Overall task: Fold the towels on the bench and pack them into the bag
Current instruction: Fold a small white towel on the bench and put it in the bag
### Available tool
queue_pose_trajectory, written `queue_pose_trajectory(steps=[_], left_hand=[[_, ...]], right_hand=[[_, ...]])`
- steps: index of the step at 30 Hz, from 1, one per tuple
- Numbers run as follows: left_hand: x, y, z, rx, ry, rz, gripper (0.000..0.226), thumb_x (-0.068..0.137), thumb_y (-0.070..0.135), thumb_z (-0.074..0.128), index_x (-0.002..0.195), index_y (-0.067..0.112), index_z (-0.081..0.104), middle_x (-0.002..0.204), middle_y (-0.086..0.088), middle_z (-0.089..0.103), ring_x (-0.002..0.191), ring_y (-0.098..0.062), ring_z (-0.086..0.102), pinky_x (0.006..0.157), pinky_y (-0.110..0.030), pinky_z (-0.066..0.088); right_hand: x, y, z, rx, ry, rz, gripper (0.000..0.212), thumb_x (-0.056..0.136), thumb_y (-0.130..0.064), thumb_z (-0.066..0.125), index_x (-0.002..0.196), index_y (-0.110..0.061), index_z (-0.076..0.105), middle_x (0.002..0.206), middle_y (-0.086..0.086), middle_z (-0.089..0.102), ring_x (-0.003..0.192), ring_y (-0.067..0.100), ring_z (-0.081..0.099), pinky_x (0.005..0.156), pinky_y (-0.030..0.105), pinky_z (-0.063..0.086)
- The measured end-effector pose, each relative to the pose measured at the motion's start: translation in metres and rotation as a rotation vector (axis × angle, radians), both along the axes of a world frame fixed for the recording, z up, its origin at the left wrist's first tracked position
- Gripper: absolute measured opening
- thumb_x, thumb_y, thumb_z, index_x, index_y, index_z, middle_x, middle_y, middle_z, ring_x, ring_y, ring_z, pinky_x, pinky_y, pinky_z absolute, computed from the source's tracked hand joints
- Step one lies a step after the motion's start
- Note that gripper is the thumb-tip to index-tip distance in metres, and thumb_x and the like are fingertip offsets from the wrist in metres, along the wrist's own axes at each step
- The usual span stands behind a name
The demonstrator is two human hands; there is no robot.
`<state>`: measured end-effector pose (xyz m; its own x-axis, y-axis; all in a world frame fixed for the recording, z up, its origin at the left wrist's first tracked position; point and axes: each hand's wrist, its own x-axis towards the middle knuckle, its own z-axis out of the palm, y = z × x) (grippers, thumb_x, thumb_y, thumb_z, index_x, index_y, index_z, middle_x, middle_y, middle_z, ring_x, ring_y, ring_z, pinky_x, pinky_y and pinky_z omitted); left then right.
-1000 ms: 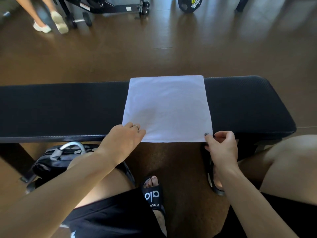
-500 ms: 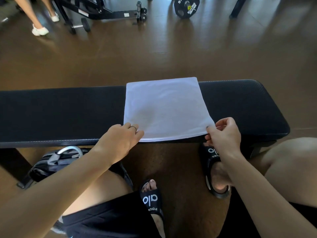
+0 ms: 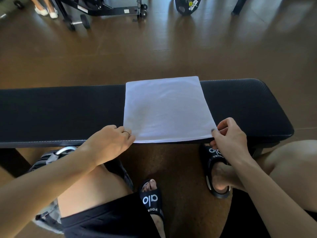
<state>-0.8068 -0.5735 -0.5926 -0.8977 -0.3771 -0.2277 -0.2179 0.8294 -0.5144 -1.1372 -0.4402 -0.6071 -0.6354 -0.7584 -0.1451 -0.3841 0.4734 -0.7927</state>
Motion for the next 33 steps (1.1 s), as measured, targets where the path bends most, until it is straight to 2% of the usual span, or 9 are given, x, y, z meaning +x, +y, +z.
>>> queue_pose_trajectory(steps=[3, 8, 12, 14, 16, 19, 23, 28, 33], left_hand=[[0.002, -0.002, 0.003, -0.077, 0.013, -0.025, 0.022, 0.074, -0.012, 0.044, 0.079, 0.006, 0.056, 0.064, -0.009, 0.047, 0.050, -0.024, 0.043, 0.046, -0.035, 0.039], [0.000, 0.005, 0.006, -0.102, -0.032, 0.012, 0.025, 0.076, -0.010, 0.040, 0.079, 0.006, 0.058, 0.064, -0.008, 0.046, 0.053, -0.023, 0.038, 0.051, -0.035, 0.030], [-0.012, 0.013, 0.019, 0.049, 0.077, 0.097, 0.042, 0.100, 0.039, 0.032, 0.080, 0.016, 0.061, 0.066, -0.002, 0.052, 0.056, -0.022, 0.050, 0.054, -0.033, 0.030], [-0.032, 0.014, 0.029, 0.097, 0.158, 0.181, 0.061, 0.102, 0.056, 0.014, 0.098, 0.020, 0.064, 0.082, -0.001, 0.062, 0.069, -0.020, 0.060, 0.058, -0.031, 0.040], [-0.059, 0.003, 0.032, 0.170, 0.278, 0.346, 0.061, 0.102, 0.056, 0.012, 0.132, 0.023, 0.053, 0.120, -0.002, 0.064, 0.100, -0.021, 0.066, 0.076, -0.032, 0.052], [-0.100, -0.029, 0.014, 0.263, 0.337, 0.580, 0.058, 0.107, 0.049, 0.015, 0.160, 0.026, 0.016, 0.165, -0.006, 0.027, 0.150, -0.026, 0.030, 0.118, -0.042, 0.033], [-0.115, -0.066, -0.019, 0.432, 0.394, 0.847, 0.063, 0.105, 0.053, 0.013, 0.161, 0.031, -0.006, 0.169, -0.001, -0.013, 0.156, -0.020, -0.012, 0.127, -0.041, -0.003], [-0.109, -0.088, -0.023, 0.446, 0.488, 0.869, 0.065, 0.102, 0.061, 0.017, 0.161, 0.036, 0.005, 0.170, -0.003, -0.001, 0.155, -0.026, 0.000, 0.126, -0.041, 0.005], [-0.120, -0.124, -0.028, 0.384, 0.523, 0.932, 0.065, 0.102, 0.059, 0.014, 0.161, 0.036, 0.000, 0.170, -0.001, -0.009, 0.156, -0.022, -0.010, 0.126, -0.042, -0.005]], right_hand=[[-0.002, 0.001, -0.001, -0.014, 0.027, 0.018, 0.009, 0.099, -0.018, 0.060, 0.095, -0.018, 0.052, 0.082, 0.008, 0.065, 0.066, 0.016, 0.068, 0.051, 0.021, 0.049], [0.001, 0.002, -0.006, 0.012, 0.146, 0.090, 0.013, 0.098, -0.029, 0.062, 0.090, -0.024, 0.053, 0.082, 0.001, 0.061, 0.077, 0.020, 0.065, 0.067, 0.040, 0.059], [0.006, -0.001, -0.001, 0.050, 0.425, 0.121, 0.014, 0.096, -0.030, 0.060, 0.100, -0.018, 0.054, 0.092, 0.002, 0.056, 0.081, 0.019, 0.055, 0.065, 0.032, 0.044], [0.016, -0.015, 0.003, 0.021, 0.602, 0.168, 0.026, 0.097, -0.032, 0.058, 0.117, -0.016, 0.057, 0.109, 0.007, 0.057, 0.094, 0.021, 0.053, 0.076, 0.031, 0.043], [0.031, -0.040, 0.006, 0.048, 0.635, 0.328, 0.043, 0.101, -0.036, 0.050, 0.139, -0.018, 0.049, 0.135, 0.008, 0.053, 0.120, 0.026, 0.050, 0.098, 0.038, 0.041], [0.053, -0.088, -0.001, 0.173, 0.595, 0.575, 0.057, 0.107, -0.040, 0.027, 0.159, -0.021, 0.016, 0.166, 0.007, 0.016, 0.153, 0.026, 0.013, 0.125, 0.042, 0.013], [0.051, -0.134, -0.019, 0.292, 0.623, 0.678, 0.060, 0.107, -0.043, 0.013, 0.161, -0.021, -0.002, 0.169, 0.002, -0.006, 0.155, 0.021, -0.008, 0.125, 0.042, -0.003], [0.023, -0.157, -0.028, 0.261, 0.701, 0.498, 0.062, 0.106, -0.044, 0.020, 0.160, -0.015, 0.010, 0.168, 0.010, 0.007, 0.154, 0.029, 0.004, 0.125, 0.044, 0.003], [0.006, -0.202, -0.026, 0.182, 0.796, 0.662, 0.056, 0.106, -0.042, 0.019, 0.159, -0.024, 0.017, 0.166, 0.005, 0.016, 0.153, 0.026, 0.012, 0.123, 0.044, 0.010]])
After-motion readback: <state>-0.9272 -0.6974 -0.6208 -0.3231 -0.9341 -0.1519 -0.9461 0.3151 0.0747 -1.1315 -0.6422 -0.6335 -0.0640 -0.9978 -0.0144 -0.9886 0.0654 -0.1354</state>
